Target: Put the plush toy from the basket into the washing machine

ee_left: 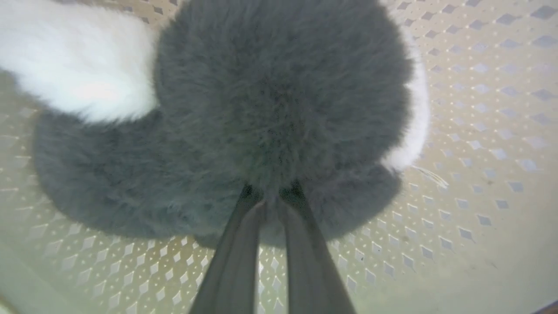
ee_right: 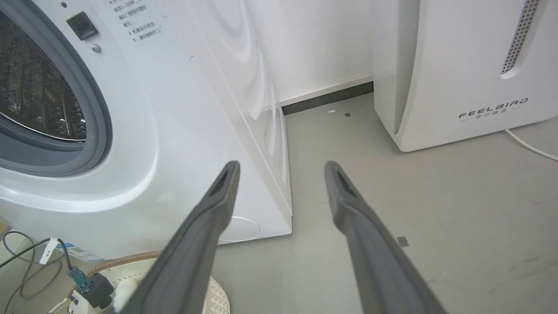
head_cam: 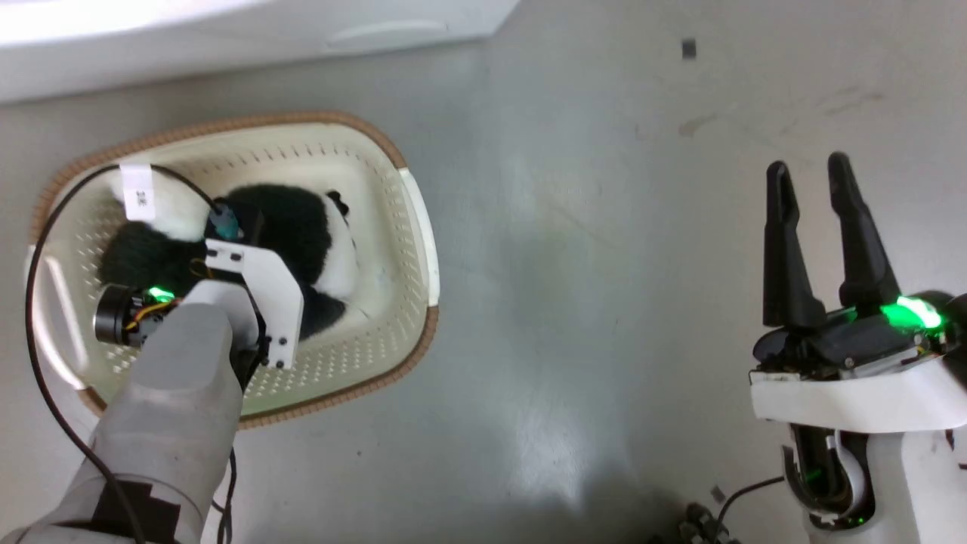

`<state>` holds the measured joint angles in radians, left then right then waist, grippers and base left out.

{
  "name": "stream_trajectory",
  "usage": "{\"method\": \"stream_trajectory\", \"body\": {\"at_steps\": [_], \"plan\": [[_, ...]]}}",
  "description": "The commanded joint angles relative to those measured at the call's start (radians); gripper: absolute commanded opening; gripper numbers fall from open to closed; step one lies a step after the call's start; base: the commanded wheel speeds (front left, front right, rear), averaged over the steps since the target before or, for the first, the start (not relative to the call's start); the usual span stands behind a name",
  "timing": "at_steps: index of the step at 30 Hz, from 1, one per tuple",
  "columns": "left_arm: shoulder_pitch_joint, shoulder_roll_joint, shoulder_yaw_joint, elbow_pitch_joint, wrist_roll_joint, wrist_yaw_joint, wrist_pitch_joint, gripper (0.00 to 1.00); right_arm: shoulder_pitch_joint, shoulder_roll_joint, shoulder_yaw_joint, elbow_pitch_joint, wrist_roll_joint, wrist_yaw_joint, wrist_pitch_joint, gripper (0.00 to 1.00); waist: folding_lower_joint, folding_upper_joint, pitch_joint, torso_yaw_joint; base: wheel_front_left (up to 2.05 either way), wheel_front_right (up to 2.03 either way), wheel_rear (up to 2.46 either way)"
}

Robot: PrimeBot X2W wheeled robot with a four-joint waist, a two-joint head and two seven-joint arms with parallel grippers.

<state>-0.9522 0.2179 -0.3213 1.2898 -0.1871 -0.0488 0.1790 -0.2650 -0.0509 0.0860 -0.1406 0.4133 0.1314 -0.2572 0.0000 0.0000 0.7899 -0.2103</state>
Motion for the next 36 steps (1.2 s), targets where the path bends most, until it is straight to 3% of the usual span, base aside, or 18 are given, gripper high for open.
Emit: {"method": "stream_trajectory", "body": {"at_steps": [1,22,36], "plan": [[0.014,0.001,-0.004,0.001,-0.004,-0.008,-0.013,0.0,0.014,0.001,0.002,0.007,0.0,-0.001,-0.005,1.0,0.0,0.0,-0.046,0.012,0.0,0.0,0.0],[0.195,-0.084,-0.055,0.001,-0.034,-0.059,-0.231,0.0,0.171,0.001,-0.01,0.1,-0.049,-0.001,-0.005,1.0,0.0,0.0,-0.385,0.131,0.0,0.0,0.0],[0.278,-0.121,-0.072,-0.027,-0.052,-0.043,-0.411,0.0,0.276,0.001,-0.007,0.132,-0.057,-0.001,-0.005,1.0,0.0,0.0,-0.559,0.185,0.0,0.0,0.0]]}}
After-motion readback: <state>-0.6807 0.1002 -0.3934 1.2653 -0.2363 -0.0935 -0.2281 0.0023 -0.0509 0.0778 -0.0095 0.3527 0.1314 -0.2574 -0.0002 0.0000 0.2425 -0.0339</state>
